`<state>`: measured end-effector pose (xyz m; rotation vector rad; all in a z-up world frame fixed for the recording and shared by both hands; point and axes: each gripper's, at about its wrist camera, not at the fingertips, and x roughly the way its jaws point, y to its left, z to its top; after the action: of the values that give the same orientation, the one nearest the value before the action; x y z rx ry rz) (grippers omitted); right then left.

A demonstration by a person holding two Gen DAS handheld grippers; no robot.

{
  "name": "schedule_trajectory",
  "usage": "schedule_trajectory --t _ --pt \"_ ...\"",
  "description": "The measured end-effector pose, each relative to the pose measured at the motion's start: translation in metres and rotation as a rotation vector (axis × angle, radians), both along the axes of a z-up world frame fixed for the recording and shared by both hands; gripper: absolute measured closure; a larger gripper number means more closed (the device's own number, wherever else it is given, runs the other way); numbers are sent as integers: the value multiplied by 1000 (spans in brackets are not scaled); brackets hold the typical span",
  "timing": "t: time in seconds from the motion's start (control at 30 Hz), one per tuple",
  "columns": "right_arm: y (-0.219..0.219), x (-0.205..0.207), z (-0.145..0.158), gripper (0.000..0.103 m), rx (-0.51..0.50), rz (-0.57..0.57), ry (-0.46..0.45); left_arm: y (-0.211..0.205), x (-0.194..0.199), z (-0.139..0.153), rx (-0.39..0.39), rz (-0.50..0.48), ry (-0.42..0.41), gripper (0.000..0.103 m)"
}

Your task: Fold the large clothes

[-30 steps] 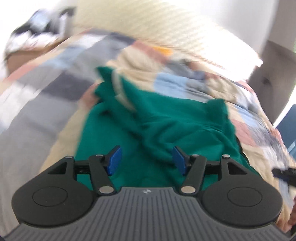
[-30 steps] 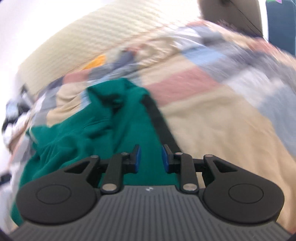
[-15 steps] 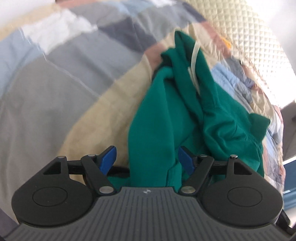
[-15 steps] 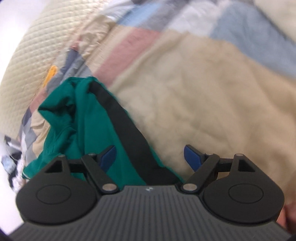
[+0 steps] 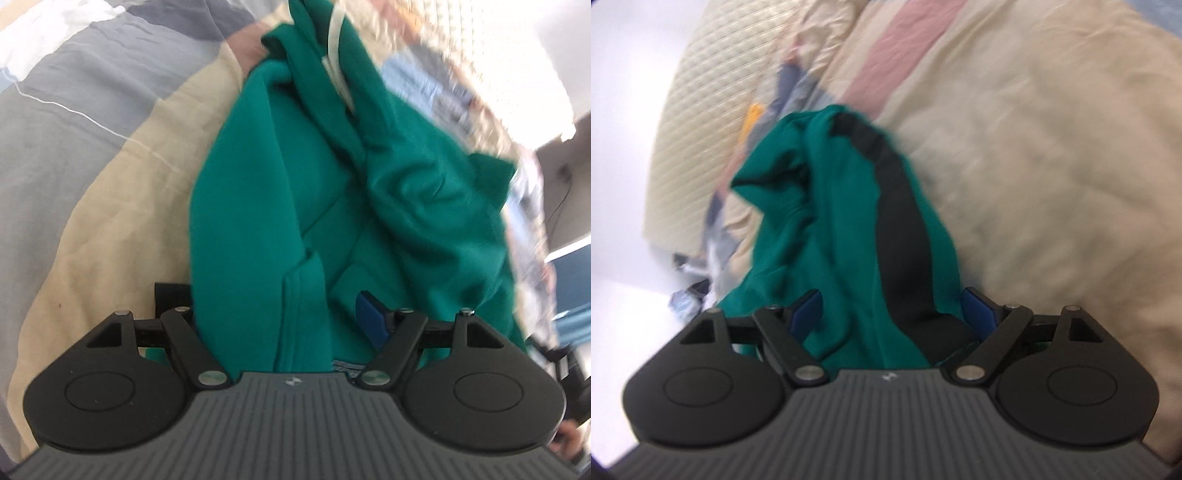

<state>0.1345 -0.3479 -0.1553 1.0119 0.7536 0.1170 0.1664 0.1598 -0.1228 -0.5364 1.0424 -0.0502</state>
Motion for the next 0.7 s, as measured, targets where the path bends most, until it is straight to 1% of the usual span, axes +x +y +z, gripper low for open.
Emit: schedule_trajectory --t 0.1,0.23,0.3,0.33,0.4,0.43,0.47,0.53,0.57,0.6,0.63,0.7 --pt "6 3 -1 20 -94 5 41 -9 3 -2 53 -29 13 25" --pt "15 7 -2 20 -171 42 54 -19 10 -12 74 -70 51 26" --pt "18 8 -4 22 -185 67 50 -22 12 -14 90 -80 49 27" --pt "20 8 -4 23 -175 83 37 -23 13 -15 99 -82 48 29" --pt "20 7 -6 33 -114 126 -1 -24 13 -15 117 -68 50 44" --pt "22 6 -6 36 -95 141 -16 -24 12 -16 133 -52 53 60" --pt "24 7 -5 39 -95 146 -19 -23 11 -16 127 -39 51 69" --pt "28 8 -6 56 -159 141 5 -23 7 -13 102 -20 23 78" --pt "28 8 -7 70 -187 132 25 -22 4 -10 100 -10 10 81" --pt "26 7 -8 75 -189 123 35 -22 1 -6 94 2 -9 82" --pt "24 5 -8 78 -175 114 32 -23 -2 -1 82 14 -33 83" --pt "17 -4 -2 88 -125 95 -16 -22 -9 9 51 33 -77 84"
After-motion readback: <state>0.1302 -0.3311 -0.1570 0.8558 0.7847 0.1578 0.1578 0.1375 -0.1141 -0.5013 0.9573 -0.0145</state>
